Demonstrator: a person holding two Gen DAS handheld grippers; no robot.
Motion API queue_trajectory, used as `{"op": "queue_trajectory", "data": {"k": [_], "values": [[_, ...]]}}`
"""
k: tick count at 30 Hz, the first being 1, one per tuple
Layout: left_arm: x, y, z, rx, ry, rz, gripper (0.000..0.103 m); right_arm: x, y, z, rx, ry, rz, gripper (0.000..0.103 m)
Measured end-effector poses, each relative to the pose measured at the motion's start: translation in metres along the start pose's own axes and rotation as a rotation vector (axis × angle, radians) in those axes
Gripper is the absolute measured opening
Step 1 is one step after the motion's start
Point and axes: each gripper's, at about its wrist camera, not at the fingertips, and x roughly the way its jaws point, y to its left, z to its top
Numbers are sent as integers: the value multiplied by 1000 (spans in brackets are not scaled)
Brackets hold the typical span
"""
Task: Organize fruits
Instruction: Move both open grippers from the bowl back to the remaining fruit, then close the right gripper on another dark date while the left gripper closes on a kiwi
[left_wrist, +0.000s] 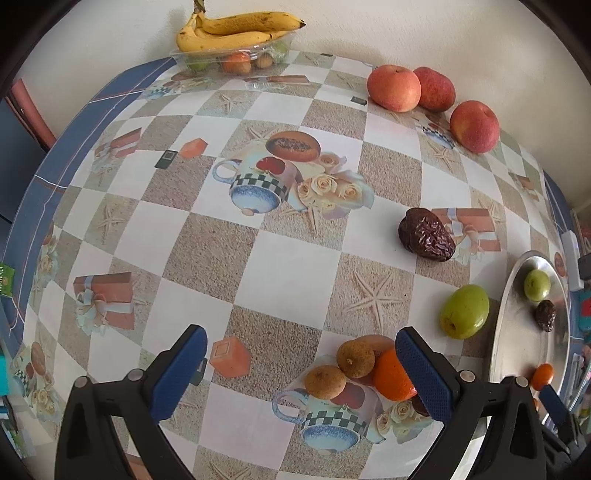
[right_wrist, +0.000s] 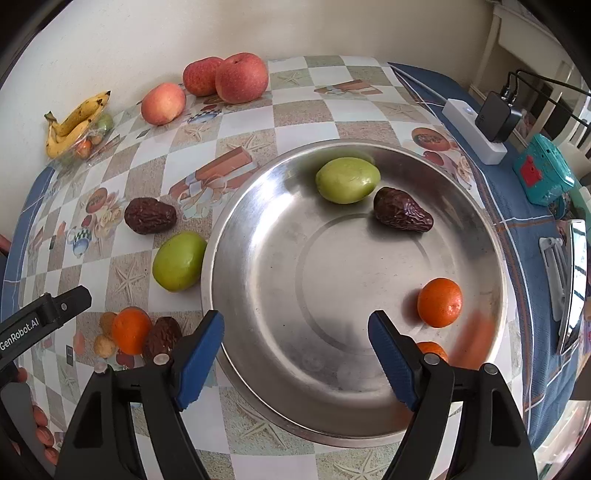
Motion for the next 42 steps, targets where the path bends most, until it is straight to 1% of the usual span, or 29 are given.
{"op": "queue_trajectory", "data": {"k": [1,2,3,5,8,12,16,20,23,26,29,31,35,37,39,42], "values": [[0,0,0,-3,2,3,103,1,0,0,-2,4,-10,93],[1,0,-1,-4,4,3,103,3,0,-1,-6,13,-30,100],[1,1,-1,-7,7,2,103,4,0,-2,-8,14,-43,103],[1,4,-2,-13,12,-5,103,6,-1,-3,-8,20,-48,103],[0,8,-2,-24,12,-15,103,7,-2,-3,0,21,-33,103],[-3,16,-2,-42,9,-35,103,6,2,-3,-17,18,-33,103],[-6,26,-1,-64,-2,-48,103,4,6,-4,-7,24,9,103],[-11,37,2,-83,-18,-49,103,-4,14,-1,-5,-14,58,103],[-13,45,4,-102,-28,-53,103,-7,25,0,-27,-32,84,103],[-14,50,5,-110,-31,-64,103,-8,35,-1,-49,-29,108,103],[-16,49,5,-93,-56,-64,103,-9,47,-3,-79,-16,135,103],[-16,48,5,-78,-57,-64,103,-9,56,-4,-113,-12,149,103],[-18,44,5,-60,-41,-140,103,-10,70,-7,-172,9,141,103],[-21,42,4,-52,-48,-153,103,-13,74,-7,-185,-3,151,103],[-23,40,3,-42,-49,-138,103,-18,76,-7,-192,-27,153,103],[-20,39,1,-42,-32,-152,102,-24,79,-7,-192,-51,164,103]]}}
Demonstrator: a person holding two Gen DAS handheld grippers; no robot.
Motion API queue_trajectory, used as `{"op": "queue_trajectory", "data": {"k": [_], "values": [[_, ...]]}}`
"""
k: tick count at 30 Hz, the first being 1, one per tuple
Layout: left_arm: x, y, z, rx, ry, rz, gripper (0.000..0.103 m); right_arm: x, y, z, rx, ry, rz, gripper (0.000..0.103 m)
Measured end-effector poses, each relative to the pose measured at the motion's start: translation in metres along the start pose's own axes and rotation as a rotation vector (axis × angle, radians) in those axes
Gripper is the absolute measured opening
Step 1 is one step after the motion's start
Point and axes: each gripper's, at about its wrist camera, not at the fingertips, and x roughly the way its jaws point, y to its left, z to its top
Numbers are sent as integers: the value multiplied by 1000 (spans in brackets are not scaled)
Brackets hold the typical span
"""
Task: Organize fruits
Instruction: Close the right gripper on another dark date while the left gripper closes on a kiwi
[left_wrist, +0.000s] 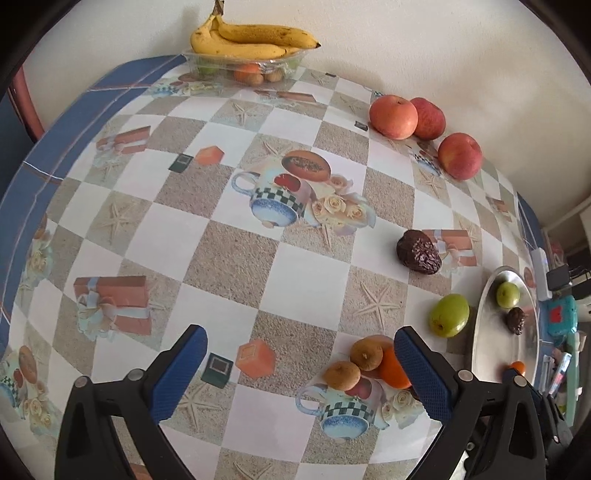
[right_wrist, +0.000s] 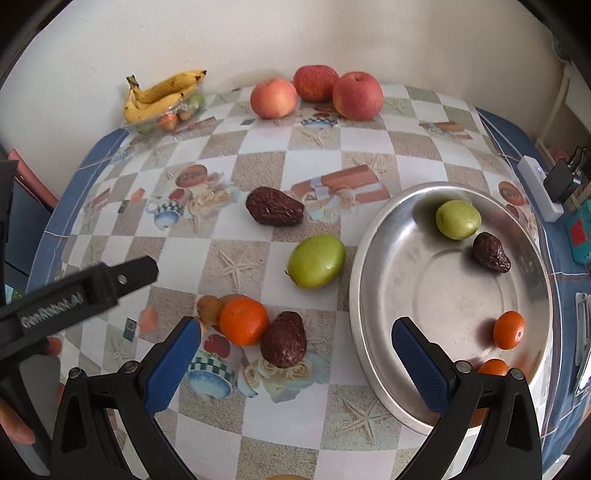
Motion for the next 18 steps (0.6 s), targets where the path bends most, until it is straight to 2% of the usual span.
{"op": "queue_trajectory", "data": {"k": [3,5,6,7,8,11,13,17,18], "values": [[4,-3,-2,9,22,-17,99,2,6,-1,-19,2,10,102],[9,-4,-5,13,52,-35,97,4,9,-2,-38,11,-2,94],[11,-5,-7,8,67,-45,97,6,11,-2,-42,18,-4,84],[14,-4,-8,3,85,-55,90,9,11,-3,-44,29,1,74],[17,-5,-9,1,101,-63,85,12,11,-4,-44,45,10,70],[25,-6,-14,-2,142,-78,77,23,10,-7,-37,86,22,63],[28,-7,-16,-8,163,-94,71,26,11,-9,-38,99,16,54],[36,-7,-21,-14,203,-105,51,32,9,-10,-24,119,21,52],[37,-7,-21,-16,209,-108,50,33,9,-11,-22,125,21,51]]}}
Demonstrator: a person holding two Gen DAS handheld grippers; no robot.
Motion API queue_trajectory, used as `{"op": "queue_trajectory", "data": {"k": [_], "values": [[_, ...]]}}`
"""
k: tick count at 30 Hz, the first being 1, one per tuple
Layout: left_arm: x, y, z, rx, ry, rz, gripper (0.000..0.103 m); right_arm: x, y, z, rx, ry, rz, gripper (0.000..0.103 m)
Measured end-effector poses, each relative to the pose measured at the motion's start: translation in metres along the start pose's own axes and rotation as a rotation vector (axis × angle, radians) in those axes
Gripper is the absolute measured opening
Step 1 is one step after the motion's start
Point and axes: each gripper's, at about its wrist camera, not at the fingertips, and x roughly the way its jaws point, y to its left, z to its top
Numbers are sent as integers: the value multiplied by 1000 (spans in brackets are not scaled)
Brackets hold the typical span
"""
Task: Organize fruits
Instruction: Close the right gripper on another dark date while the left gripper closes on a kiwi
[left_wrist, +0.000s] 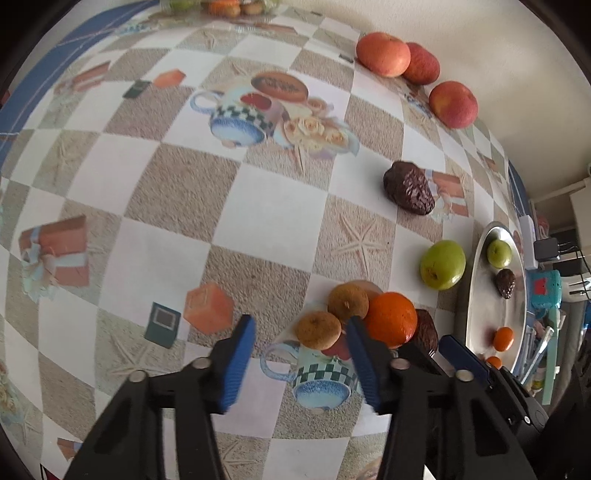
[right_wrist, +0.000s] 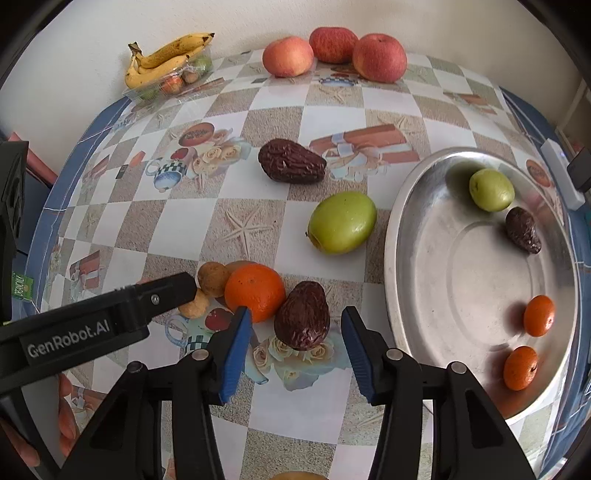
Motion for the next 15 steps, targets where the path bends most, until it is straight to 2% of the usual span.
{"op": "queue_trajectory", "data": {"k": [10,15], "values": [[4,0,-3,-22,29,-68,28,4,1,-1,3,22,17,46],[5,-2,-3,-14,31,-69,27,5,0,-1,10,25,24,46]]}}
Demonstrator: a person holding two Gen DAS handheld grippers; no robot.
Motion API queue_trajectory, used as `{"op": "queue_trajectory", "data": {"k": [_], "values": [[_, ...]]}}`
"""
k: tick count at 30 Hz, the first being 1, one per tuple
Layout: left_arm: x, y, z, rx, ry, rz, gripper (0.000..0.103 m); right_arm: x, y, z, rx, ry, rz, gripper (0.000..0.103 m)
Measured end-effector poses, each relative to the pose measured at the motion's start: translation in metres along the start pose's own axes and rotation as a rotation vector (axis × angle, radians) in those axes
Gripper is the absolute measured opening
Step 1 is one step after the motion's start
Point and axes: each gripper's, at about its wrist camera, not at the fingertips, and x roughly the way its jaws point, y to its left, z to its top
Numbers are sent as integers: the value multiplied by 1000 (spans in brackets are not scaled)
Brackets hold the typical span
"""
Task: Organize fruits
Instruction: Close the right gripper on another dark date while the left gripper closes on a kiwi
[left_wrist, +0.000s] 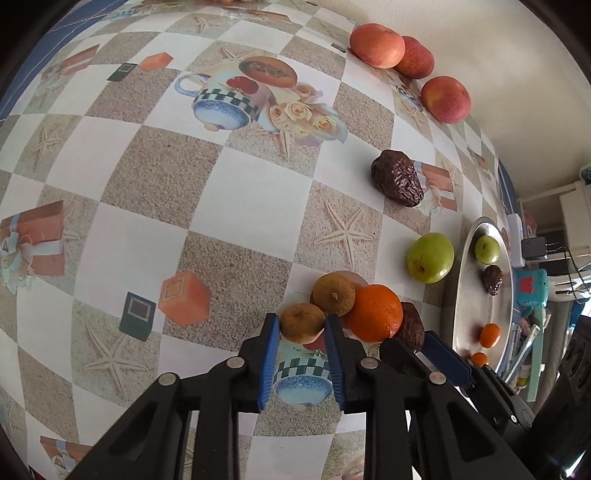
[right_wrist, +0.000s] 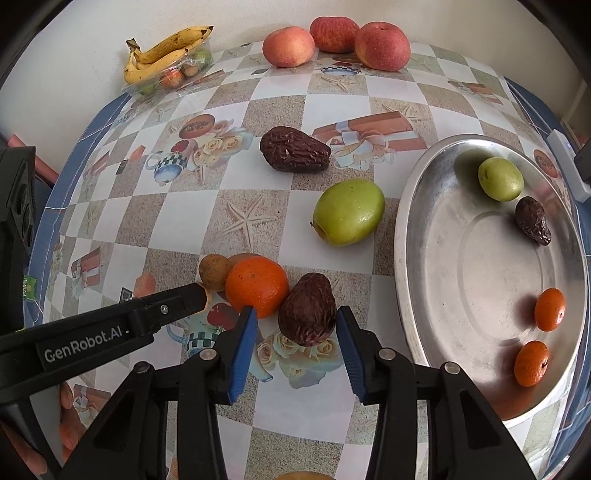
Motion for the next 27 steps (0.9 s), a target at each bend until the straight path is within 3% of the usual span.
{"op": "queue_trajectory", "data": {"k": [5,13,27], "values": [[1,2,2,-5,2,-5,27,-1,-2,0,11,4,9,46],[1,1,2,-3,2,-3,27,2,-5,-2,31,18,11,35],[-20,2,5,-22,-52,-67,26,-13,-4,1,42,-38,32,34]]}}
